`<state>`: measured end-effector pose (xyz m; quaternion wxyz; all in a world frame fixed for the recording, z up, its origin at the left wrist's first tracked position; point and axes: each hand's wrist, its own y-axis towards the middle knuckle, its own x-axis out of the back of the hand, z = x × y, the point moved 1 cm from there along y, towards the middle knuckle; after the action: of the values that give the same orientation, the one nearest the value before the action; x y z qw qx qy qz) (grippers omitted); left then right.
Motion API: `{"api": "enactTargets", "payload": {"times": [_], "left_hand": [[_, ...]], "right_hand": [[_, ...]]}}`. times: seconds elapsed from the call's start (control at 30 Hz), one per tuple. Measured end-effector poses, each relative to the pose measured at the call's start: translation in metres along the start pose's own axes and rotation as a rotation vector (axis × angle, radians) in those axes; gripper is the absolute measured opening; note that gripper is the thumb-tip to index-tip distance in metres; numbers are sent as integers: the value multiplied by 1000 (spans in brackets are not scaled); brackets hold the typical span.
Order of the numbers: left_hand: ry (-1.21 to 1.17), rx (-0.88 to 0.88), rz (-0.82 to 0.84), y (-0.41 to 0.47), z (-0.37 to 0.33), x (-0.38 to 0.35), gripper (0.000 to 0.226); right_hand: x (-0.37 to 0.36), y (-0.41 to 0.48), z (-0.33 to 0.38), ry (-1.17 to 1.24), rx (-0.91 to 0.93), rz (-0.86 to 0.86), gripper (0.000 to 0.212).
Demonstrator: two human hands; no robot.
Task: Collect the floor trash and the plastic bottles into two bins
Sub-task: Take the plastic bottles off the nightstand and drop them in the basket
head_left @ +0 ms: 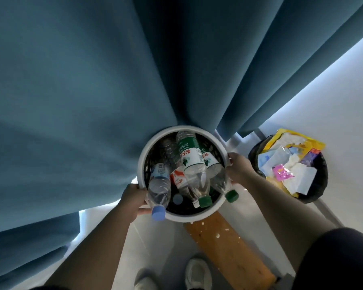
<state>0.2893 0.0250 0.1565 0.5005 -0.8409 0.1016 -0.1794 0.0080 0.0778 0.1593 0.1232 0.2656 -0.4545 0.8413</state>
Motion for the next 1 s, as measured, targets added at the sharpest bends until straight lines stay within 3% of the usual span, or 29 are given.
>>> {"api": "enactTargets", "payload": {"times": [0.37, 0.47, 0.63, 0.7, 0.83, 1.0], "left_hand": [[148, -145, 5, 51, -28, -84, 10], [260, -181, -26, 72, -27, -93, 29], [264, -166, -47, 97, -22, -102, 13], [244, -159, -50, 103, -19, -100, 15], [190, -156, -24, 112, -13, -99, 11], [147, -195, 8, 114, -20, -110, 13]], "right_hand": [[36, 38, -80, 133, -121, -131, 32], [31, 48, -104, 303, -181, -75, 35], [13, 53, -134, 647, -246, -104, 24], [0, 51, -151, 811, -378, -124, 18], [-20, 48, -186, 1197, -705, -181, 40], [-16, 64, -196, 1638, -655, -418, 38]]}}
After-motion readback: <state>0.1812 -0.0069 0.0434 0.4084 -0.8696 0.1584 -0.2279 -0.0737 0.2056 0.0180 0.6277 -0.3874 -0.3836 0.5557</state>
